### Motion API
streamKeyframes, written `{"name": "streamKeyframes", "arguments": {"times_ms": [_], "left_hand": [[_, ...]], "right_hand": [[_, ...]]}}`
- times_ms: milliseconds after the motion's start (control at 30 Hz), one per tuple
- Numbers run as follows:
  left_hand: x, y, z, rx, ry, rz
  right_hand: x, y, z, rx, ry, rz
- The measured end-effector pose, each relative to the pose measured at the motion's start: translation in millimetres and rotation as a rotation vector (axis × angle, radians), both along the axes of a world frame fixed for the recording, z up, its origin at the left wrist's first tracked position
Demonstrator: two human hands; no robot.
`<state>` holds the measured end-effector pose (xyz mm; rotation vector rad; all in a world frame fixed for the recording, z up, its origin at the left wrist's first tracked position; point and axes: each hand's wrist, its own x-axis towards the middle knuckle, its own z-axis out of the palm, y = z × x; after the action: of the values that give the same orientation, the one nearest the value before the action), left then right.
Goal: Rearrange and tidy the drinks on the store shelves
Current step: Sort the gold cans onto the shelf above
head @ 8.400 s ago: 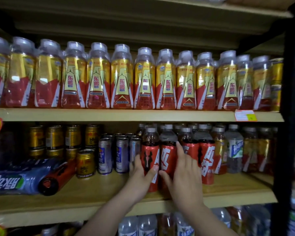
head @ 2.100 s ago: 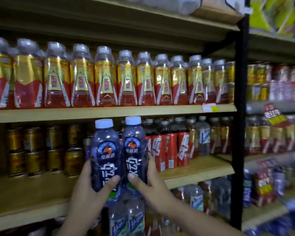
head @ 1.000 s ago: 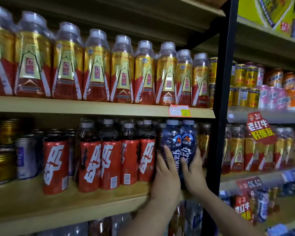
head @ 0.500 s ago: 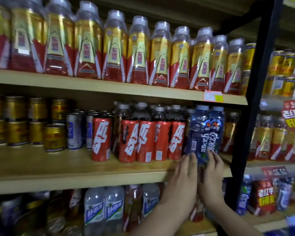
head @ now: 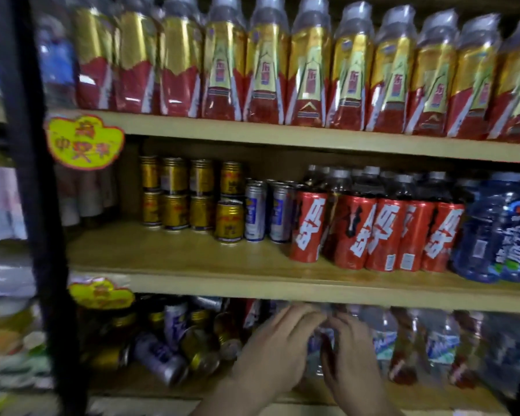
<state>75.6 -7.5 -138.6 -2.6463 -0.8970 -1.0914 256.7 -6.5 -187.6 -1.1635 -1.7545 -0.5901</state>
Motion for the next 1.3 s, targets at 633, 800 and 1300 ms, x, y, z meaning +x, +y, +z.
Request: {"name": "streamKeyframes", "arguments": {"times_ms": [633,800,1300], "left_hand": [[-148.0,68.4,-103.3,-0.421,0.582,0.623],[-146.9,73.4,-108.9,-0.418,0.523,0.602],[-171.4,72.8,-120.4,-0.451,0.047,0.416]], "right_hand": [[-154.5,46.0,-57.6,-1.025,-0.406,-0.451],[-154.0,52.5,-60.2,-1.003,-0.434,-0.459],[-121.6,24.8,-73.0,-0.986,-0.088,-0.215]]}}
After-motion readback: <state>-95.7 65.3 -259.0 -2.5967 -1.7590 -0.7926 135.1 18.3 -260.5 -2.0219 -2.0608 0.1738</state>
